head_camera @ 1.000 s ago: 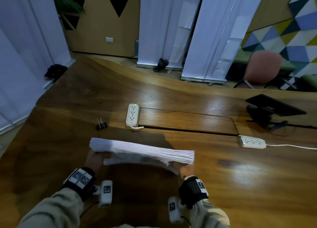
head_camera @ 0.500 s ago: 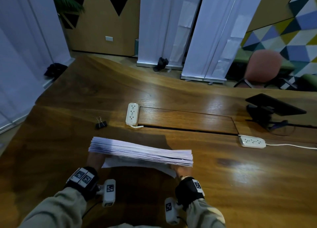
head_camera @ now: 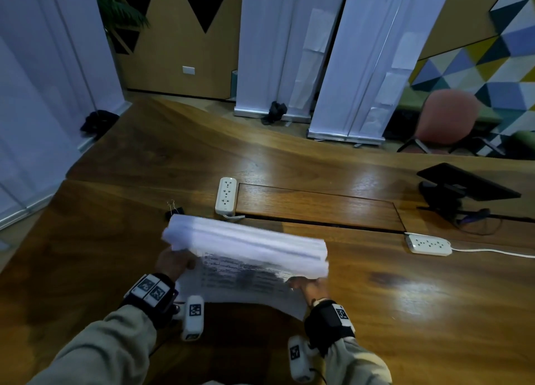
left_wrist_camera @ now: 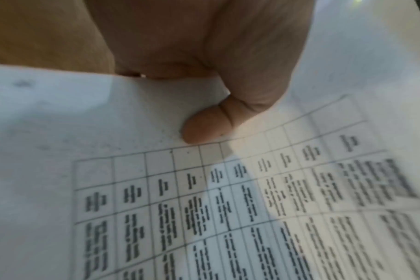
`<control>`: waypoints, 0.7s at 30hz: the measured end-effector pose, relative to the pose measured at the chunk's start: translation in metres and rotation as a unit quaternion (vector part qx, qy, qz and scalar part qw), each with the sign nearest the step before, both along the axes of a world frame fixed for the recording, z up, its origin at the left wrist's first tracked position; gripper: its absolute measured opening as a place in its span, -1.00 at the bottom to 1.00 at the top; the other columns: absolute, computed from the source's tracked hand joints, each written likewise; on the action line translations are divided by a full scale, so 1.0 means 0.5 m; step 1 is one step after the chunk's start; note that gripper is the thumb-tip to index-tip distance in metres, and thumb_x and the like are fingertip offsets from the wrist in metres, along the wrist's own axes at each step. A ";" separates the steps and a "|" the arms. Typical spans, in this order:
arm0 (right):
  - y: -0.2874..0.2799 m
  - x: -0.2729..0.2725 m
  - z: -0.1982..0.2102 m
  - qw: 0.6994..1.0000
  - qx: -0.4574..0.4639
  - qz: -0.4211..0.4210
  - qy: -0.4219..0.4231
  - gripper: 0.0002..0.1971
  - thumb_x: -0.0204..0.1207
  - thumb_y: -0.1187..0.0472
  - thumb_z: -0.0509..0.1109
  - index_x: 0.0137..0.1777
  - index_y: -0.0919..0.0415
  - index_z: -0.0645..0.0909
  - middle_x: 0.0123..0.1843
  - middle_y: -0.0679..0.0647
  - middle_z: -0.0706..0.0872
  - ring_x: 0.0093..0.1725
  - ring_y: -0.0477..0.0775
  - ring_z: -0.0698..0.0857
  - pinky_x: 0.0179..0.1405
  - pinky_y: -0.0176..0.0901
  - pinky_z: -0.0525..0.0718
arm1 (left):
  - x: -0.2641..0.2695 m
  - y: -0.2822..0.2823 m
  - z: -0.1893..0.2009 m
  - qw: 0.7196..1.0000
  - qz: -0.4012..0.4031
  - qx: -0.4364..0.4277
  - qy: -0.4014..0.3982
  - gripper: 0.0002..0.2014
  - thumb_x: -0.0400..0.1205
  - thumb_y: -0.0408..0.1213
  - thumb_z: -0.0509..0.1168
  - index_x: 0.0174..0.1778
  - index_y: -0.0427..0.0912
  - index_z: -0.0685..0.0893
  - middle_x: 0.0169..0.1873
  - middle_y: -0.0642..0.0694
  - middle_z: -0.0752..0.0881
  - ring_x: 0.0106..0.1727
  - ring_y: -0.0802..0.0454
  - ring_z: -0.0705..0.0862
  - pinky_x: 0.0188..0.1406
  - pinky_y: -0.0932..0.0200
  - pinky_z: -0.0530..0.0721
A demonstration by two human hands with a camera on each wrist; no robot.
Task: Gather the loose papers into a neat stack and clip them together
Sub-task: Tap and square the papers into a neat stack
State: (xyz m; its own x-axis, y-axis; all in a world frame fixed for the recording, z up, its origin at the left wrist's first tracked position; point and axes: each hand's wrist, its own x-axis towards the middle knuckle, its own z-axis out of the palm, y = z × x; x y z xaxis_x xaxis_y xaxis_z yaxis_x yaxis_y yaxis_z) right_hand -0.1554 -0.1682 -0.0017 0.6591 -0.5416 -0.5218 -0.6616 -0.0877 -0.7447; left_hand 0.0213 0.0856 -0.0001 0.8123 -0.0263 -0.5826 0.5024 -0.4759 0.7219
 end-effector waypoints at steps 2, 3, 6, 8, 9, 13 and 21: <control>0.002 0.000 0.002 0.993 0.049 -0.082 -0.075 -0.80 0.35 0.59 0.37 -0.27 0.29 0.70 -0.38 -0.03 0.81 -0.22 0.10 0.72 -0.34 -0.31 0.69 | 0.012 -0.001 0.004 1.000 0.002 0.005 0.029 -0.75 0.40 -0.62 0.29 -0.56 -0.28 0.55 -0.39 -0.25 0.61 -0.36 -0.09 0.50 -0.35 0.10 0.49; 0.011 0.000 0.016 0.992 0.061 -0.090 -0.069 -0.87 0.38 0.47 0.44 -0.17 0.24 0.70 -0.29 -0.03 0.80 -0.21 0.07 0.72 -0.33 -0.35 0.68 | 0.017 0.000 0.001 0.999 0.004 -0.001 0.039 -0.76 0.35 -0.61 0.28 -0.60 -0.27 0.55 -0.42 -0.25 0.60 -0.38 -0.09 0.50 -0.38 0.15 0.46; 0.026 0.005 0.000 0.991 0.074 -0.094 -0.053 -0.69 0.40 0.15 0.51 0.08 0.32 0.69 -0.06 0.17 0.78 -0.13 0.13 0.74 -0.11 -0.11 0.65 | 0.036 0.000 -0.039 0.998 -0.024 0.030 0.048 -0.93 0.20 -0.48 0.33 -0.46 -0.34 0.71 -0.25 -0.33 0.73 -0.25 -0.20 0.68 -0.33 0.13 0.56; 0.038 0.008 -0.002 0.991 0.052 -0.106 -0.060 -0.62 0.42 0.15 0.49 0.10 0.45 0.66 0.03 0.29 0.77 -0.09 0.19 0.73 -0.11 -0.06 0.60 | 0.035 -0.002 -0.052 0.998 -0.025 0.043 0.047 -0.82 0.17 -0.43 0.33 -0.36 -0.35 0.74 -0.16 -0.36 0.75 -0.09 -0.28 0.74 -0.31 0.13 0.60; 0.041 0.009 -0.002 0.990 0.044 -0.114 -0.070 -0.62 0.44 0.19 0.48 0.11 0.50 0.65 0.07 0.33 0.76 -0.08 0.18 0.71 -0.10 -0.07 0.58 | 0.028 -0.006 -0.043 0.998 -0.002 0.037 0.042 -0.82 0.19 -0.45 0.32 -0.32 -0.36 0.73 -0.17 -0.36 0.72 -0.06 -0.30 0.73 -0.29 0.11 0.60; 0.042 0.006 0.011 0.985 0.035 -0.139 -0.094 -0.66 0.47 0.30 0.43 0.15 0.56 0.61 0.16 0.41 0.71 -0.03 0.16 0.67 -0.02 -0.07 0.58 | 0.003 -0.011 -0.021 0.997 0.057 -0.025 0.041 -0.85 0.32 -0.63 0.24 -0.37 -0.31 0.63 -0.30 -0.25 0.64 -0.21 -0.18 0.59 -0.18 0.06 0.55; 0.039 0.000 0.054 0.971 0.054 -0.176 -0.151 -0.83 0.45 0.31 0.44 0.01 0.35 0.65 -0.07 0.21 0.75 -0.26 -0.02 0.71 -0.24 -0.19 0.66 | 0.017 0.046 -0.100 0.995 0.020 -0.087 0.054 -0.80 0.33 -0.25 0.43 -0.18 -0.21 0.67 -0.01 -0.42 0.73 0.09 -0.35 0.70 0.24 -0.29 0.63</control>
